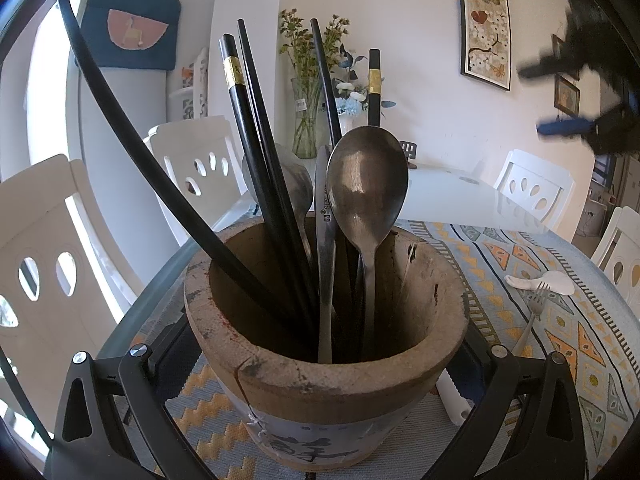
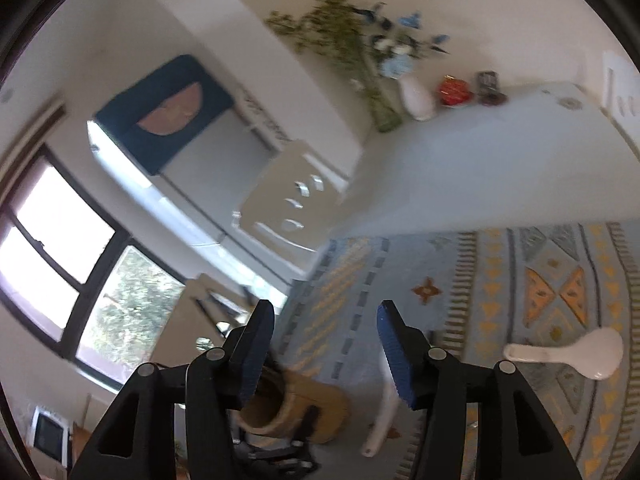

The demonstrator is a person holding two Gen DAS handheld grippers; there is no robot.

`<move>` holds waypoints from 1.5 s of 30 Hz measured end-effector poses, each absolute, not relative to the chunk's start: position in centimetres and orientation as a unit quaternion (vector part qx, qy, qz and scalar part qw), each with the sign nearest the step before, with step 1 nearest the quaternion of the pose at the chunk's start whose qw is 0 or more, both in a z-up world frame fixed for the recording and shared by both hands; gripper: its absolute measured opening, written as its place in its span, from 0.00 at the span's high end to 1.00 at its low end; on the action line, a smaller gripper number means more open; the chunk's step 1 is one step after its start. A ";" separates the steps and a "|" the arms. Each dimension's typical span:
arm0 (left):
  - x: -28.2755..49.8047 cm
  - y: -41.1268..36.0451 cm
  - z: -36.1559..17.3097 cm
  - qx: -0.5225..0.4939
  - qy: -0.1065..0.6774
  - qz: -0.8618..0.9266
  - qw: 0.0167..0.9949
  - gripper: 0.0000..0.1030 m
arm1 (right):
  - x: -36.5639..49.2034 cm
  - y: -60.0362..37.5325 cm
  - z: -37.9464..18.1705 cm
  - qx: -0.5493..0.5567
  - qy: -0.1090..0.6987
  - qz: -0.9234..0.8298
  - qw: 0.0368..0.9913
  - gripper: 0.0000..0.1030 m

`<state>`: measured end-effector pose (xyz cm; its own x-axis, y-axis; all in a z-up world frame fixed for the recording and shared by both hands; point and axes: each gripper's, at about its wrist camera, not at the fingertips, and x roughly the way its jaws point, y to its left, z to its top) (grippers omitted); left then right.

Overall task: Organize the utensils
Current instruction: 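Move the right gripper down and grasp a silver fork handle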

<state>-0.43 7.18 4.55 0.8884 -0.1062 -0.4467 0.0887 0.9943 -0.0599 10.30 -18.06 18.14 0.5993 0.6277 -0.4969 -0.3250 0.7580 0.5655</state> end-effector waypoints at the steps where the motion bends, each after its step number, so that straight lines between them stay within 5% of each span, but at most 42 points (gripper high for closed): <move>1: -0.4 7.2 4.5 -0.019 0.231 -0.050 0.972 0.00 | 10.6 -18.2 17.5 0.211 0.363 0.267 0.867 0.50; 17: -0.1 6.9 4.4 -0.021 0.236 -0.052 0.970 0.00 | 13.1 -15.4 6.4 0.137 0.524 0.190 0.819 0.50; 29: 0.1 7.1 4.3 -0.021 0.240 -0.051 0.969 0.00 | 12.6 -24.3 0.8 0.291 0.574 0.053 0.763 0.49; 31: 0.1 7.0 4.2 -0.021 0.241 -0.051 0.969 0.00 | 12.6 -23.4 1.0 0.277 0.561 0.056 0.778 0.32; 33: 0.1 7.1 4.3 -0.021 0.242 -0.051 0.969 0.00 | 13.0 -21.2 1.3 0.210 0.568 0.043 0.795 0.28; 36: 0.3 7.1 4.3 -0.021 0.244 -0.050 0.968 0.00 | 12.7 -16.2 1.5 0.007 0.558 0.011 0.830 0.44; 37: 0.3 7.1 4.3 -0.021 0.244 -0.051 0.968 0.00 | 12.2 -15.7 1.7 0.003 0.548 0.021 0.836 0.60; 40: 0.0 7.0 4.3 -0.020 0.241 -0.050 0.969 0.00 | 11.2 -16.3 2.1 0.030 0.556 0.034 0.830 0.80; 45: 0.0 7.0 4.3 -0.019 0.240 -0.050 0.969 0.00 | 7.7 -18.6 1.6 0.043 0.553 0.094 0.827 0.92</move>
<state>0.04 7.01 4.32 0.8800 -0.1058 -0.4631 0.0873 0.9943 -0.0612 7.74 -18.61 1.56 0.3699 0.2033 -0.9065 -0.1089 0.9785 0.1750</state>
